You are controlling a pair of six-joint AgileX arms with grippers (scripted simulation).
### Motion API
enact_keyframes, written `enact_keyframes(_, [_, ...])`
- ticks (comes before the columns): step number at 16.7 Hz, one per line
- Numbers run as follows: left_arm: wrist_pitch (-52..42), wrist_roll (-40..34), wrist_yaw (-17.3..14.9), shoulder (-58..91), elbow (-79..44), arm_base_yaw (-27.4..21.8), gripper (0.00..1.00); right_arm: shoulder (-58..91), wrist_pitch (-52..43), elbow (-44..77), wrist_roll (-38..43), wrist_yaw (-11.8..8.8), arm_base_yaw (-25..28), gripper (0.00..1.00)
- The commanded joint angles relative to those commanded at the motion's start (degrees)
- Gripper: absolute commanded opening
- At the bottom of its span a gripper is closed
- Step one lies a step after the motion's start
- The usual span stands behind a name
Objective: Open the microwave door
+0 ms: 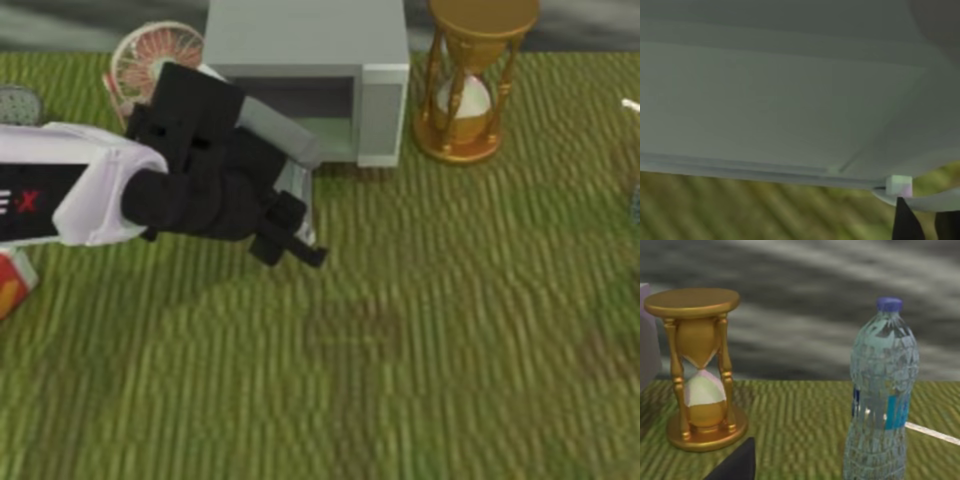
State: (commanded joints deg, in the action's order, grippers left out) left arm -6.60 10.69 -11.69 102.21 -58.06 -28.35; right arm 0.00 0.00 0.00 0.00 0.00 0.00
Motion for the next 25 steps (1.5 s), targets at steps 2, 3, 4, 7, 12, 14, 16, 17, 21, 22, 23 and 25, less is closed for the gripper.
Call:
enact_keyframes(2, [-0.18,1.14,-0.6,-0.28,0.23,0.6,0.0,0.0,0.0,0.0,0.0,0.0,0.0,1.0])
enact_keyframes(3, [-0.19,1.69,-0.97,-0.5,0.27,0.93,0.0,0.0,0.0,0.0,0.0,0.0,0.0,1.0])
enact_keyframes(4, [-0.27,2.41,-1.37,-0.68,0.36,1.24,0.0,0.0,0.0,0.0,0.0,0.0,0.0,1.0])
enact_keyframes(7, [-0.47,3.07,-1.75,-0.75,0.59,1.62,0.0,0.0,0.0,0.0,0.0,0.0,0.0,1.0])
enact_keyframes(12, [-0.47,3.07,-1.75,-0.75,0.59,1.62,0.0,0.0,0.0,0.0,0.0,0.0,0.0,1.0])
enact_keyframes(14, [-0.47,3.07,-1.75,-0.75,0.59,1.62,0.0,0.0,0.0,0.0,0.0,0.0,0.0,1.0])
enact_keyframes(16, [-0.47,3.07,-1.75,-0.75,0.59,1.62,0.0,0.0,0.0,0.0,0.0,0.0,0.0,1.0])
enact_keyframes(17, [-0.47,3.07,-1.75,-0.75,0.59,1.62,0.0,0.0,0.0,0.0,0.0,0.0,0.0,1.0])
enact_keyframes(21, [-0.47,3.07,-1.75,-0.75,0.59,1.62,0.0,0.0,0.0,0.0,0.0,0.0,0.0,1.0])
enact_keyframes(22, [-0.47,3.07,-1.75,-0.75,0.59,1.62,0.0,0.0,0.0,0.0,0.0,0.0,0.0,1.0])
enact_keyframes(23, [-0.47,3.07,-1.75,-0.75,0.59,1.62,0.0,0.0,0.0,0.0,0.0,0.0,0.0,1.0])
enact_keyframes(25, [-0.47,3.07,-1.75,-0.75,0.59,1.62,0.0,0.0,0.0,0.0,0.0,0.0,0.0,1.0])
